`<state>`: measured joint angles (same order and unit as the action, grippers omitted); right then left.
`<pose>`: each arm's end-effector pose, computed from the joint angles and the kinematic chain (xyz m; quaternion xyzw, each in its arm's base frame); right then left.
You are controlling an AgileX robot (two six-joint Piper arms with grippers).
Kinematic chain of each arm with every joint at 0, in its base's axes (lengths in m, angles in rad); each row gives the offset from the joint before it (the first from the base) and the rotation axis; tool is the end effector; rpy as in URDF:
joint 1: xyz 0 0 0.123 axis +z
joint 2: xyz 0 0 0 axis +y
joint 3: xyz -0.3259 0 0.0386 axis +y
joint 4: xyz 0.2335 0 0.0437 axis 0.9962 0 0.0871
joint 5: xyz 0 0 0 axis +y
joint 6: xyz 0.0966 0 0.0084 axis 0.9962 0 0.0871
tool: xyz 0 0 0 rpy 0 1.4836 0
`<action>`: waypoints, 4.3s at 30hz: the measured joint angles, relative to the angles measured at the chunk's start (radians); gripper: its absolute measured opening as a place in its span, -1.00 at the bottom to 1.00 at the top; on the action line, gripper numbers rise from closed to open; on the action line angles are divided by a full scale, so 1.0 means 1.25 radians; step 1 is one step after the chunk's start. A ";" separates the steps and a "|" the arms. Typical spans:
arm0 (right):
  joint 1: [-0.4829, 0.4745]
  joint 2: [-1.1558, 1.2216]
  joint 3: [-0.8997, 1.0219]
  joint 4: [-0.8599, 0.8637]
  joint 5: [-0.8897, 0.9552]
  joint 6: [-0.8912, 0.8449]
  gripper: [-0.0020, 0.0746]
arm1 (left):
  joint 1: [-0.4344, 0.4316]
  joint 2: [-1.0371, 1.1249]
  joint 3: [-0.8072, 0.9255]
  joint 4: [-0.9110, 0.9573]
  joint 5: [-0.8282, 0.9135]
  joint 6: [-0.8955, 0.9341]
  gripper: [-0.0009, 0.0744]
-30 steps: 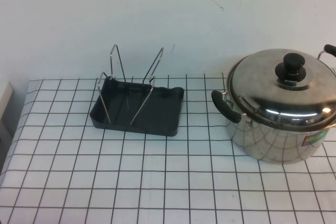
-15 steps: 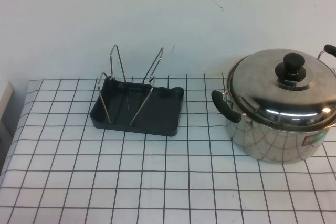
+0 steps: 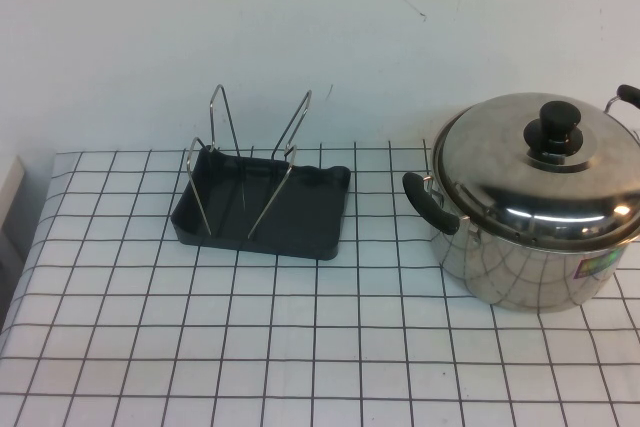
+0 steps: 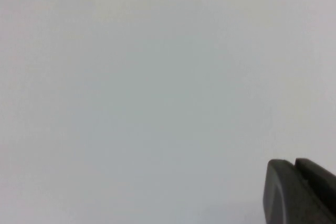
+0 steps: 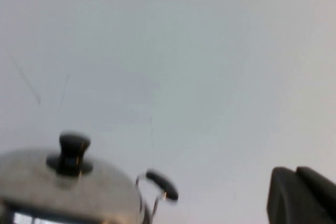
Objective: Put pot lid on rack
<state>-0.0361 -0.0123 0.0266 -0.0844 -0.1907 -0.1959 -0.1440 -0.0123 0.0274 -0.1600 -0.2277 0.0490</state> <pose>0.0014 0.0015 0.2231 -0.0799 0.6031 -0.1196 0.7846 0.0010 0.0034 0.2261 -0.0034 0.5948 -0.0900 0.7988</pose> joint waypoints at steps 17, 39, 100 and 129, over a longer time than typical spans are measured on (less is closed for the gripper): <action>0.000 0.000 -0.003 -0.086 -0.209 0.141 -0.95 | 0.000 0.000 0.000 -0.010 -0.399 0.003 -0.98; 0.018 0.376 -0.441 -0.292 0.282 0.394 -0.95 | 0.000 0.190 -0.424 -0.047 0.393 0.042 -0.98; 0.105 1.347 -0.662 -0.306 -0.730 0.378 -0.06 | 0.000 0.498 -0.447 -0.604 0.424 0.034 -0.98; 0.558 1.004 -0.662 -0.587 -0.727 0.682 -0.06 | 0.000 0.498 -0.524 -1.209 0.907 0.501 0.74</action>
<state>0.6619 1.2427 -0.8004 -0.8177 -1.0997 0.6568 -0.1440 0.6104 -0.6281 -1.6712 0.9063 0.6747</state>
